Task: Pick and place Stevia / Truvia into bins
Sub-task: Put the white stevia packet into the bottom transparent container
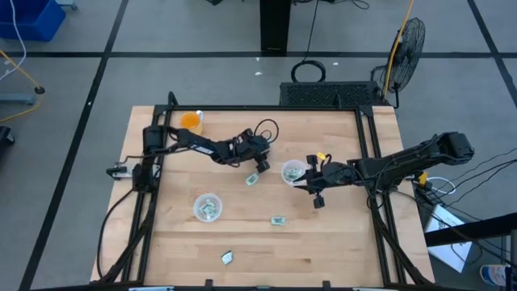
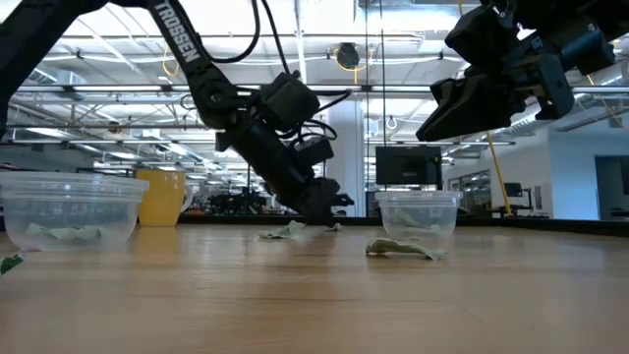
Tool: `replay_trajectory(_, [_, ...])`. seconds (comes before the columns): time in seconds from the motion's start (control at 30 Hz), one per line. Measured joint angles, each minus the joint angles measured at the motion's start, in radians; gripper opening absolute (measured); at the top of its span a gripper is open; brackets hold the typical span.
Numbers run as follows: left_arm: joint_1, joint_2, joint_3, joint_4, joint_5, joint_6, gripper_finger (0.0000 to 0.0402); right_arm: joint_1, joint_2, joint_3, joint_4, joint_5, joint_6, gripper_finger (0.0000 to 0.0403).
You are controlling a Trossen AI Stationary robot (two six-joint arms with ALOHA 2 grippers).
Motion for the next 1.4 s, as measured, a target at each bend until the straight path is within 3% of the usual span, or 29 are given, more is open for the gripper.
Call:
replay_trajectory(0.1, [0.014,0.0,0.0,0.009,0.014,-0.002,0.0149,0.0,0.0,0.0,0.0,0.0,0.0,0.0071])
replay_trajectory(0.2, [0.021,0.0,0.0,-0.02,0.091,-0.002,0.0143,0.0,0.0,0.0,0.0,0.0,0.0,0.0071])
replay_trajectory(0.57, [0.015,0.0,0.0,-0.003,0.033,0.062,0.0141,0.0,0.0,0.0,-0.001,0.0,0.0,0.0071])
replay_trajectory(0.87, [0.02,0.0,0.0,0.038,0.089,0.059,0.014,0.0,0.0,0.0,-0.001,0.0,-0.019,0.0071])
replay_trajectory(1.4, [0.027,0.009,0.0,0.051,0.08,0.054,0.014,0.0,0.0,0.0,0.0,0.0,-0.03,0.0071])
